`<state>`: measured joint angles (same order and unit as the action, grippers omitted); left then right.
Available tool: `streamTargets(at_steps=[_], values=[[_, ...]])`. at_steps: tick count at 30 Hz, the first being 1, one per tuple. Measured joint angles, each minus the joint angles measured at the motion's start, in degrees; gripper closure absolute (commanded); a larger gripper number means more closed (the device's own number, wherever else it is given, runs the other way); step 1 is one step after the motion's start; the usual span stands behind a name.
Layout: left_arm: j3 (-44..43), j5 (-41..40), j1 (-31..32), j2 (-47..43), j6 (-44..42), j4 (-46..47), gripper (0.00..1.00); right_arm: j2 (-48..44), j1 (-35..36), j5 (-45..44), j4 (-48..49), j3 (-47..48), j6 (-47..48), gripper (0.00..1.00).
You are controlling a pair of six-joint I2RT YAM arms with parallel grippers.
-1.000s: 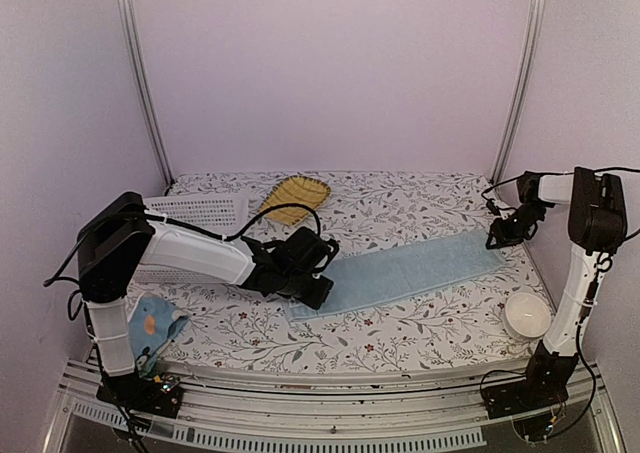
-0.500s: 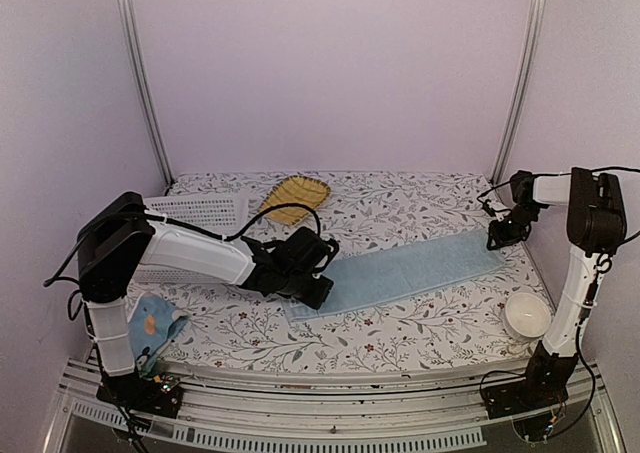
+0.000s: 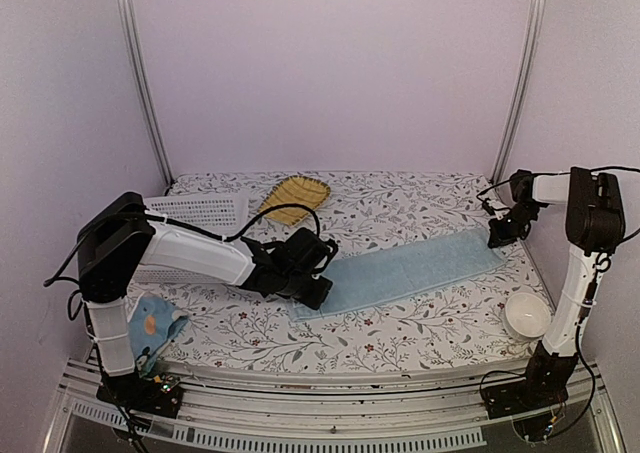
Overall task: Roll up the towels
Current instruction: Smooth out the towel at the center of the board, then pick up the towel from the center of the board.
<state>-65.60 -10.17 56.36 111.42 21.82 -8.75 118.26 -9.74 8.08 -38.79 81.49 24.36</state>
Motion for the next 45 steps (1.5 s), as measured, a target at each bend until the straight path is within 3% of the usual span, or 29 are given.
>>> streamTargets(at_steps=[12,26,45], values=[[-0.02,-0.79,0.00,0.72,-0.83,0.28,1.00,-0.94,-0.85,-1.99,-2.93,1.09,-1.86,0.97],[0.00,-0.90,-0.13,1.77,-0.83,1.16,1.00,-2.38,-2.75,-3.48,-8.52,9.03,-2.27,0.98],[2.43,-0.92,-0.28,-0.20,-0.81,2.54,1.00,-2.49,-4.09,-0.61,-12.17,13.73,-2.54,0.98]])
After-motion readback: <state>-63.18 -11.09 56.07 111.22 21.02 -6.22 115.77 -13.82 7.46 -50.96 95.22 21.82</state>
